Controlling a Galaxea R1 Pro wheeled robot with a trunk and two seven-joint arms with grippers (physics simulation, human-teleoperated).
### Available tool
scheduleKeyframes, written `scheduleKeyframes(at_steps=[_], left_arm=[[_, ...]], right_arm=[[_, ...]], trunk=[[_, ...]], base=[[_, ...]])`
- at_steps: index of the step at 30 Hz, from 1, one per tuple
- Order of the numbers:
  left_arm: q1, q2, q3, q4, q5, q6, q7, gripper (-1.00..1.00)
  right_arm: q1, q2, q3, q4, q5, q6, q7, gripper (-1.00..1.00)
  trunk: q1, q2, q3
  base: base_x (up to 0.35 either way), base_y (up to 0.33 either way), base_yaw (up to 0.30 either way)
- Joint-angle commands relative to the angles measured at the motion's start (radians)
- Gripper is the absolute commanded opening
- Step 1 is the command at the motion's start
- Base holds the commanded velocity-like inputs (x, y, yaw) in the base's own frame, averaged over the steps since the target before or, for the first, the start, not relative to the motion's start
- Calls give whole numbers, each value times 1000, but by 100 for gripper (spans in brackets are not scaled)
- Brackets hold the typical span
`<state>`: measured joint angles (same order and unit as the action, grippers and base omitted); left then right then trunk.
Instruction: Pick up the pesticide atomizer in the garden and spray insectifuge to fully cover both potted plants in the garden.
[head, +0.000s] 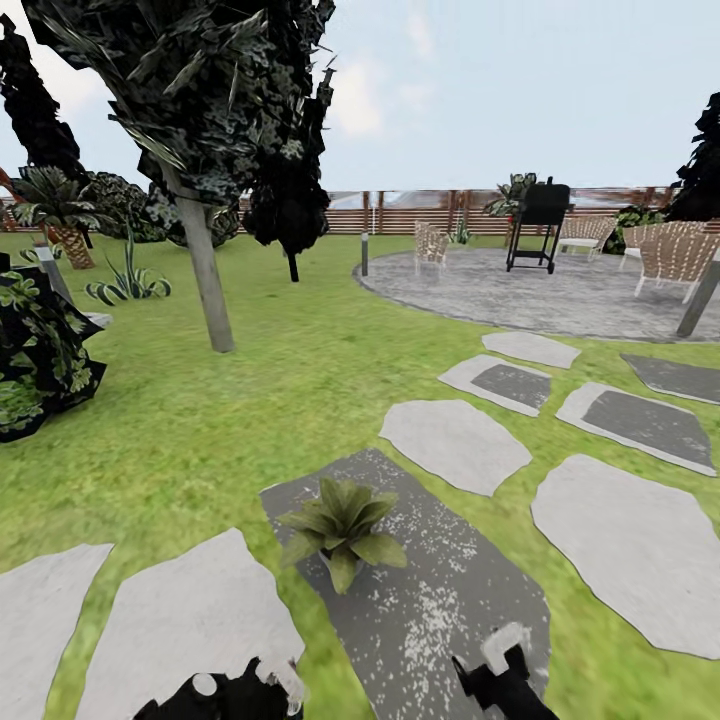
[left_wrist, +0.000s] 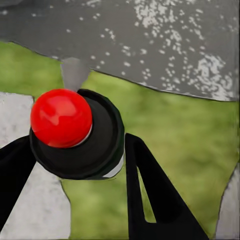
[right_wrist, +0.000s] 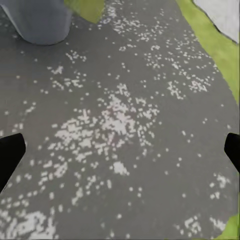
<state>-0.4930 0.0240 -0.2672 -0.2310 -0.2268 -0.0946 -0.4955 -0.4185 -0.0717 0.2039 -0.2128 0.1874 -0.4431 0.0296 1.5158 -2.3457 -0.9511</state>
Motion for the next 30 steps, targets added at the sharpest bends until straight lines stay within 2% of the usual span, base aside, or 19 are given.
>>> scheduleKeyframes(at_steps=[1, 3, 4, 5, 6, 7, 11, 14, 16, 17, 21, 25, 28, 30], left_arm=[[-4, 29, -3, -36, -13, -7, -67, -100], [-7, 68, -14, -85, -24, -6, -175, -100], [-7, 83, -17, -100, -37, -5, -211, -100], [-8, 99, -20, -116, -64, -4, -249, -100], [-9, 107, -20, -125, -86, -3, -264, -100], [-10, 114, -21, -134, -128, -1, -280, -100], [-22, 110, -22, -140, -252, 13, -293, -100], [-28, 98, -23, -142, -314, 49, -294, -100], [-30, 86, -23, -149, -351, 66, -294, -100], [-30, 83, -24, -158, -360, 68, -295, -100], [-30, 76, -24, -198, -388, 75, -308, -100], [-30, 43, -25, -205, -456, 84, -337, -100], [-30, 2, -24, -212, -498, 120, -340, -100], [-30, -28, -24, -217, -534, 134, -341, -100]], right_arm=[[0, -10, 7, -39, 69, -2, 32, 100], [0, -17, 13, -83, 166, -1, 89, 100], [0, -18, 13, -95, 195, -1, 114, 100], [0, -19, 14, -116, 225, 0, 154, 100], [0, -19, 14, -131, 238, 2, 179, 100], [-1, -19, 14, -155, 252, 12, 234, 100], [-9, -19, 14, -196, 261, 34, 402, 100], [-10, -15, 16, -223, 282, 36, 467, 100], [-12, -10, 17, -236, 315, 37, 551, 100], [-12, -8, 17, -243, 321, 37, 575, -100], [-13, -4, 17, -275, 332, 38, 624, -100], [-13, 4, 18, -290, 334, 38, 700, -100], [-13, 18, 18, -321, 333, 38, 735, -100], [-13, 40, 18, -325, 333, 38, 739, -100]], trunk=[[0, 0, -1], [0, 0, -1], [0, 0, -1], [0, 0, -1], [0, 0, -1], [0, 0, -1], [0, 0, -1], [0, 0, -1], [0, 0, -1], [0, 0, -1], [0, 0, -1], [0, 0, -1], [0, 0, -1], [0, 0, -1]], base=[[0, 0, 0], [0, 0, 0], [0, 0, 0], [0, 0, 0], [0, 0, 0], [0, 0, 0], [0, 0, 0], [0, 0, 0], [0, 0, 0], [0, 0, 0], [0, 0, 0], [0, 0, 0], [0, 0, 0], [0, 0, 0]])
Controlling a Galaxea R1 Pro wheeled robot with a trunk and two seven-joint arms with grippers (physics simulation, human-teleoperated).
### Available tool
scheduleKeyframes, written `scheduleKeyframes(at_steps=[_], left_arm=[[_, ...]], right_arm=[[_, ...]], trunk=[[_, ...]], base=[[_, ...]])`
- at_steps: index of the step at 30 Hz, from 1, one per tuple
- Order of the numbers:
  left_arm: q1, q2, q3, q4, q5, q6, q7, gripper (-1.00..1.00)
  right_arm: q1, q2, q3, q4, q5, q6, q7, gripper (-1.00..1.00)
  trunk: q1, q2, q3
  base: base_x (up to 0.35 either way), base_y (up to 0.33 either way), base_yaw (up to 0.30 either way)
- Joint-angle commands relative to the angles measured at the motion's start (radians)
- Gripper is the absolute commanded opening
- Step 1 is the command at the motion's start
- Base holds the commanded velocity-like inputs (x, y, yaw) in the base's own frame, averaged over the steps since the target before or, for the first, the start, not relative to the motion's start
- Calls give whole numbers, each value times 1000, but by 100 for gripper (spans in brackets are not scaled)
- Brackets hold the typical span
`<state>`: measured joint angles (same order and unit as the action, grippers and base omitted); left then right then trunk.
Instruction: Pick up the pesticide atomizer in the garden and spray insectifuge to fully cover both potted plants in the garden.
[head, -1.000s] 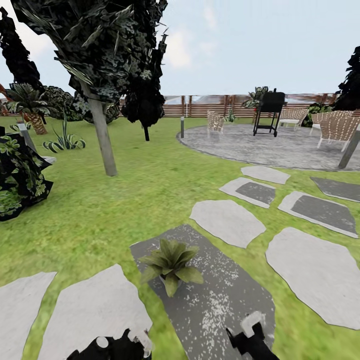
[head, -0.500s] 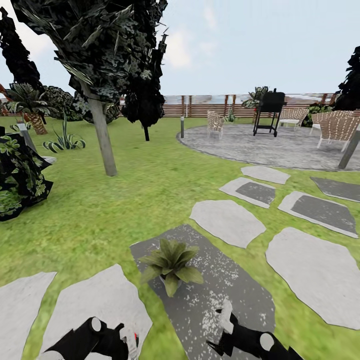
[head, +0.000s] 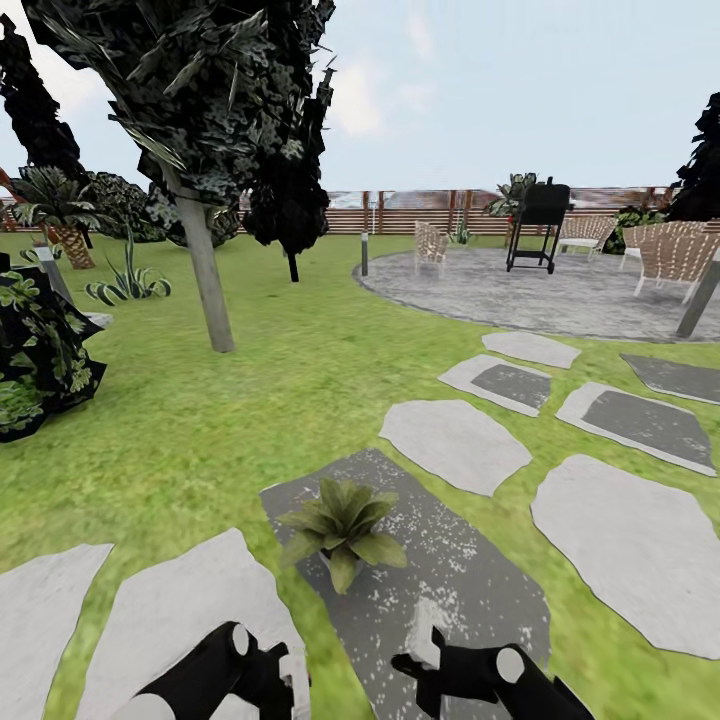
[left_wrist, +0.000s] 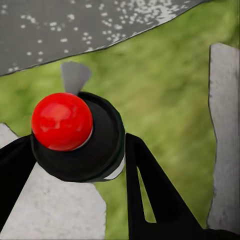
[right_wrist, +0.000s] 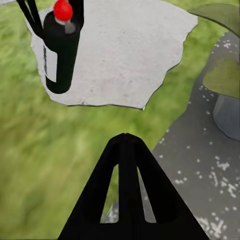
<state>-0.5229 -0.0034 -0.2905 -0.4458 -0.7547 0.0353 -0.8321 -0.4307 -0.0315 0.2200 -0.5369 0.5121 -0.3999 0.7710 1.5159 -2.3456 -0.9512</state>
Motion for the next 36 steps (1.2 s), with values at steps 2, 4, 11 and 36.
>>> scheduleKeyframes(at_steps=[2, 4, 11, 36], left_arm=[[0, -22, -1, -3, -39, 8, -5, -100], [0, -41, -1, -3, -57, 10, -4, -100], [0, -87, -1, -5, -61, 11, -4, -100], [-1, -121, 2, -48, -51, -1, -9, -100]], right_arm=[[0, 20, 2, -3, 9, 7, -1, -100], [0, 28, 2, -7, 9, 20, 0, -100], [0, 33, 2, -15, 7, 24, 1, -100], [0, 82, 2, -23, 6, 24, 1, -100]], trunk=[[0, 0, -1], [0, 0, -1], [0, 0, -1], [0, 0, -1]], base=[[0, 0, 0], [0, 0, 0], [0, 0, 0], [0, 0, 0]])
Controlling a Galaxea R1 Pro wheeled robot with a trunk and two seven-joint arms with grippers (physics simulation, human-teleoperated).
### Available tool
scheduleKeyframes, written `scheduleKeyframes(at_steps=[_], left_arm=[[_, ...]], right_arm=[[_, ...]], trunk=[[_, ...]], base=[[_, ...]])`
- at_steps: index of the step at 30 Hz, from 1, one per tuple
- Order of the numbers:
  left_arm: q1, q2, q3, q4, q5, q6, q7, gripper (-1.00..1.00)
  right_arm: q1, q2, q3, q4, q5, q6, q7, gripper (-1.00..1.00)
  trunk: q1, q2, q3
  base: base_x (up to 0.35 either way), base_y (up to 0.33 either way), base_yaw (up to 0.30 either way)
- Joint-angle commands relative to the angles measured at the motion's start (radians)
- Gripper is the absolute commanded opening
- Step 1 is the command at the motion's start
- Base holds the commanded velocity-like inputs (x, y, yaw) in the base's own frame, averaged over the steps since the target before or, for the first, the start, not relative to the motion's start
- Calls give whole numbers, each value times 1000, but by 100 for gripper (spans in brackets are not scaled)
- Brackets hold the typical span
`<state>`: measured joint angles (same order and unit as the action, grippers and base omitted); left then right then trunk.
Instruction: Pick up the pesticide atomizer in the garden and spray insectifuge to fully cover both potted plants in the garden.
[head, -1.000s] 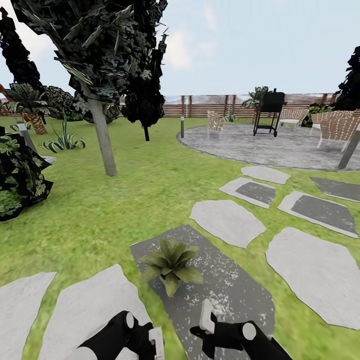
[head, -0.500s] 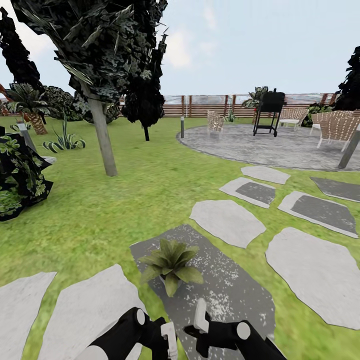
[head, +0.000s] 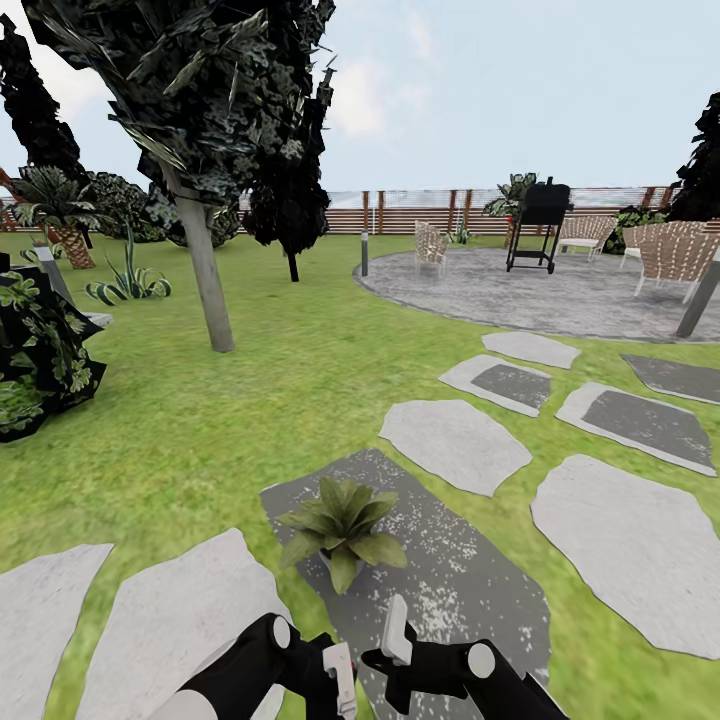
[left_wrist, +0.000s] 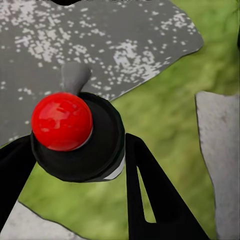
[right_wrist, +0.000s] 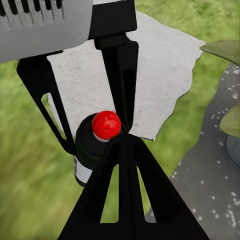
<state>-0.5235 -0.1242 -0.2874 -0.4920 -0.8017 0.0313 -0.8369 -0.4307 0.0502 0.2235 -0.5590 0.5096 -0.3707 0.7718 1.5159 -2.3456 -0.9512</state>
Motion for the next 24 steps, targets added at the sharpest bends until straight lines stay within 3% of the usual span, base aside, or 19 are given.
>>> scheduleKeyframes(at_steps=[1, 13, 17, 24], left_arm=[[0, 0, 0, -2, -3, 2, -5, -100], [-1, -4, 2, -2, 1, -10, -9, -100], [-1, -5, 1, -2, 27, -49, -36, -100], [-1, -5, 1, -2, 33, -54, -40, -100]], right_arm=[[0, 0, -1, -1, 9, -5, 0, -100], [0, 0, -1, 1, 10, -5, 0, -100], [0, -1, -1, 1, 10, -5, 0, -100], [0, -1, -1, 2, 12, -5, 0, -100]], trunk=[[0, 0, -1], [0, 0, -1], [0, 0, -1], [0, 0, -1]], base=[[0, 0, 0], [0, 0, 0], [0, 0, 0], [0, 0, 0]])
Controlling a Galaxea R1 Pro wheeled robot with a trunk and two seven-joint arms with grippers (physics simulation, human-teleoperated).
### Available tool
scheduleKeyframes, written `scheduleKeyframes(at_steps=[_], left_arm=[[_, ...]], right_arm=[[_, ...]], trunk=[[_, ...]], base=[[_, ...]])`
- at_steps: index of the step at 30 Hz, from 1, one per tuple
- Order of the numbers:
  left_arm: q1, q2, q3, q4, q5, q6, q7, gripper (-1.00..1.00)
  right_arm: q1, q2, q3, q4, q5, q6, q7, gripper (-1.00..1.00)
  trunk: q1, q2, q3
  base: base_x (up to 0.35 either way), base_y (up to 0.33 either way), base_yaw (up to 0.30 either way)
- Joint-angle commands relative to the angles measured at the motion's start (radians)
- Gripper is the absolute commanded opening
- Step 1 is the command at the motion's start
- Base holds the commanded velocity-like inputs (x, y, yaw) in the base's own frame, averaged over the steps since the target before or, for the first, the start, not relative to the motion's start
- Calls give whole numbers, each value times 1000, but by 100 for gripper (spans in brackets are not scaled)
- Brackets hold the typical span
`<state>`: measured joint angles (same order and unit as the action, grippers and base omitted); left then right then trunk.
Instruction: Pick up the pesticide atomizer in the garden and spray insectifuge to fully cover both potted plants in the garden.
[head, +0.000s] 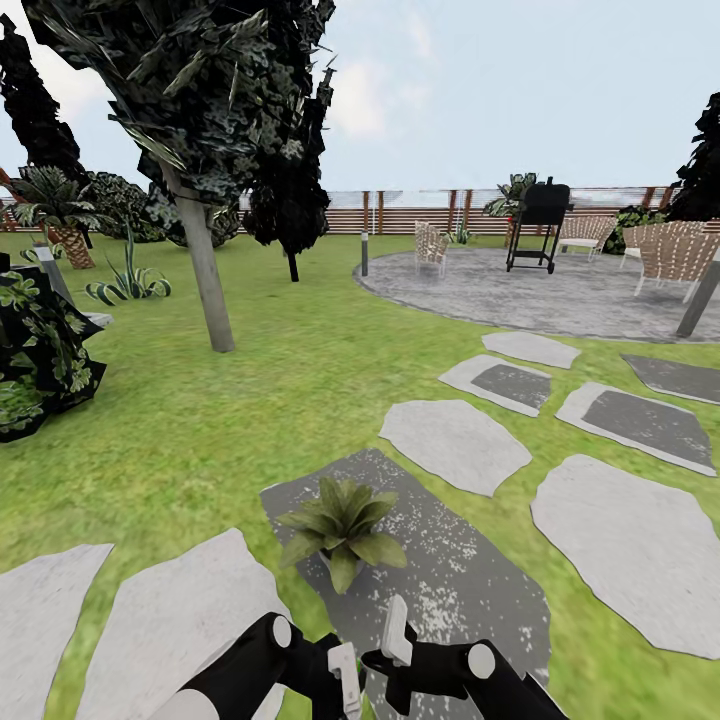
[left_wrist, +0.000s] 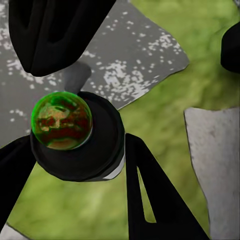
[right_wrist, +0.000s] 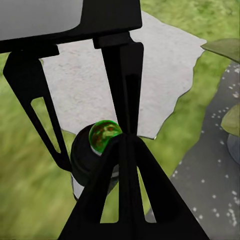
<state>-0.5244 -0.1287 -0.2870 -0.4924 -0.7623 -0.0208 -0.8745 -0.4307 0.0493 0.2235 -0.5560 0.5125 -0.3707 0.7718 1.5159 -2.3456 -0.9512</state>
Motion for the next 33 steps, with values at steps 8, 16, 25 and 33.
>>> scheduleKeyframes(at_steps=[8, 16, 25, 33], left_arm=[[0, 9, -3, 4, -16, 10, 4, -100], [4, 141, 3, 8, -20, 12, 4, -100], [7, 212, 5, 8, -21, 13, 8, -100], [9, 206, 158, 21, 10, 21, 158, -100]], right_arm=[[0, 0, -1, -1, 9, -5, 0, -100], [0, -1, -2, 5, 10, -6, -1, -100], [0, -35, -8, 10, 8, -8, -6, 100], [5, -33, -9, 145, 2, -9, -334, 100]], trunk=[[0, 0, -1], [0, 0, -1], [0, 0, -1], [0, 0, -1]], base=[[0, 0, 0], [0, 0, 0], [0, 0, 0], [0, 0, 0]])
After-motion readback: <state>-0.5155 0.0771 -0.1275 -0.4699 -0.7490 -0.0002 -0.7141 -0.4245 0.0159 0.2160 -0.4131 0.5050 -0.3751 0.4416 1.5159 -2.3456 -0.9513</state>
